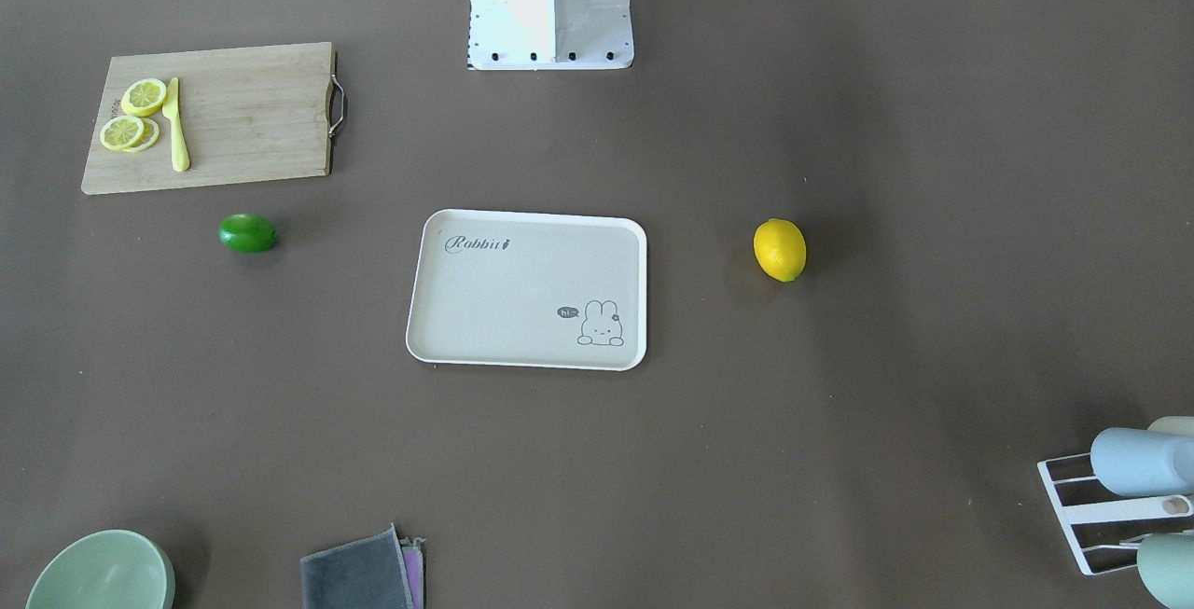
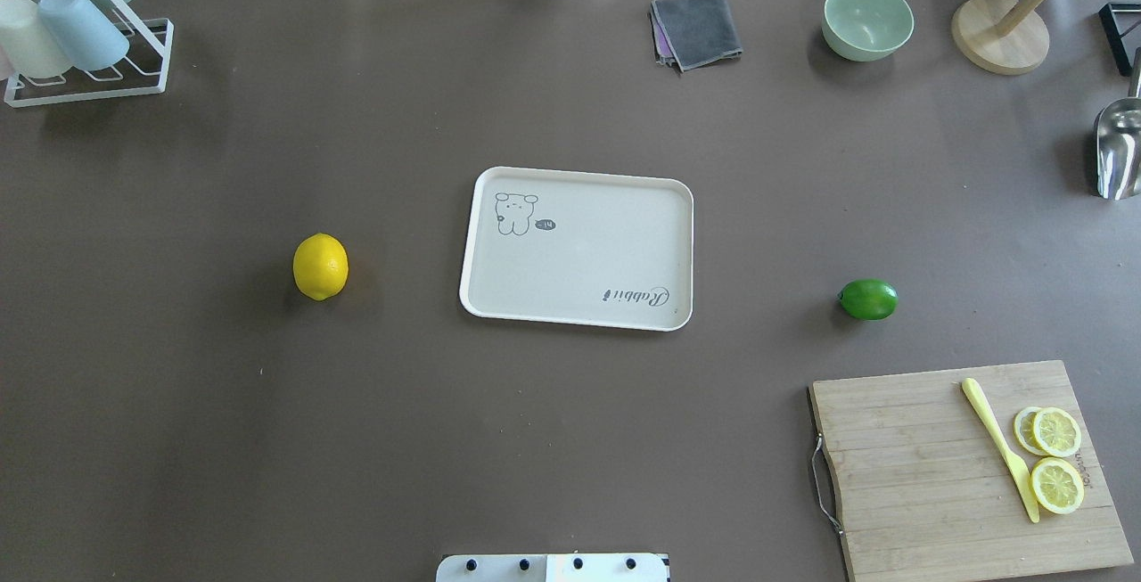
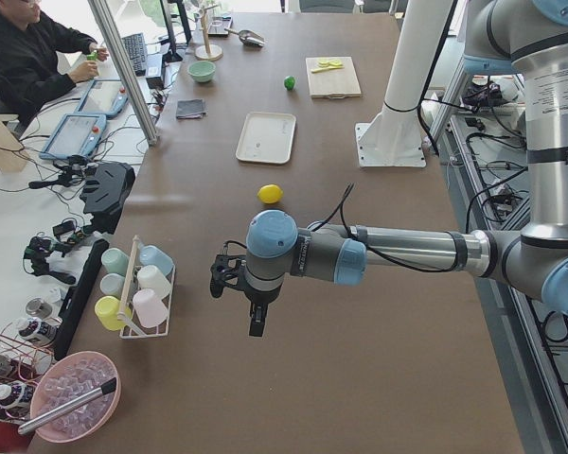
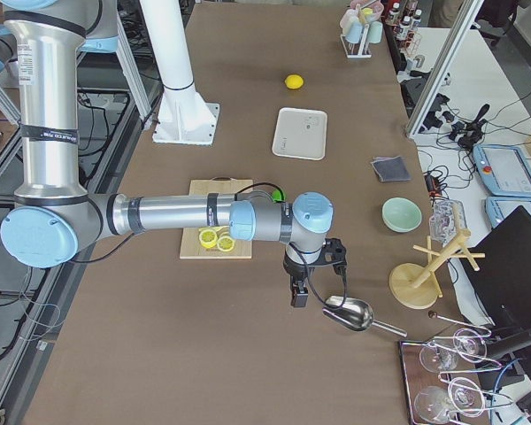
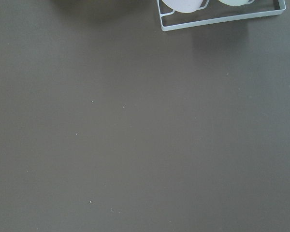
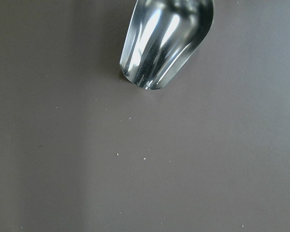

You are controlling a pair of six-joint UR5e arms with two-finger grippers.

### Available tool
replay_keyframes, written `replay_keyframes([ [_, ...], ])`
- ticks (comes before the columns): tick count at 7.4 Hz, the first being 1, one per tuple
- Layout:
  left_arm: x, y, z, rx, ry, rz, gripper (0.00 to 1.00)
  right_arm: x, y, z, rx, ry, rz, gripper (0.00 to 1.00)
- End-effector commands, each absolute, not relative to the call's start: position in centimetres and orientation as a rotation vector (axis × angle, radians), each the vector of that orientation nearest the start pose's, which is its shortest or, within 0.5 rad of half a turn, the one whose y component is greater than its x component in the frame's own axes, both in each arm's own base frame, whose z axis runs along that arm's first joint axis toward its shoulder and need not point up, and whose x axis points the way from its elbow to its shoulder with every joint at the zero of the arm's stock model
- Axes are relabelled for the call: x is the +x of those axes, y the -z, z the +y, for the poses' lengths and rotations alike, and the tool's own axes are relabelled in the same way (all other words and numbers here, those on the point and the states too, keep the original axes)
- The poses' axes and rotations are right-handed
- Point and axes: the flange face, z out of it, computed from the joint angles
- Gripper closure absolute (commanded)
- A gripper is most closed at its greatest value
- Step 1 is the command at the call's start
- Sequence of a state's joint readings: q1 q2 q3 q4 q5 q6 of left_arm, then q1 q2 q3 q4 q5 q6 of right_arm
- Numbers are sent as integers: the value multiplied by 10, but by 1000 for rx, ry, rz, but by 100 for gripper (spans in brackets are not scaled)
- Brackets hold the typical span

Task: Place all lemons on tray

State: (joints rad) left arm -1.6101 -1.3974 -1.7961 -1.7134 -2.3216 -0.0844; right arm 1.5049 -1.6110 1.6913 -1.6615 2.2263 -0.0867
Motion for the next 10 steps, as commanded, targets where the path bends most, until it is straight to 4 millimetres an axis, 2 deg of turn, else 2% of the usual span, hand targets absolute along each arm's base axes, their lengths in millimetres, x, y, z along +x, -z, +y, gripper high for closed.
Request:
replay_keyframes([
  [1, -82, -609, -429, 177, 40, 755, 2, 41, -635, -476, -4, 141, -663, 0],
  [10, -81, -606, -436, 185, 35, 753, 2, 41, -637, -472, -6, 143, -665, 0],
])
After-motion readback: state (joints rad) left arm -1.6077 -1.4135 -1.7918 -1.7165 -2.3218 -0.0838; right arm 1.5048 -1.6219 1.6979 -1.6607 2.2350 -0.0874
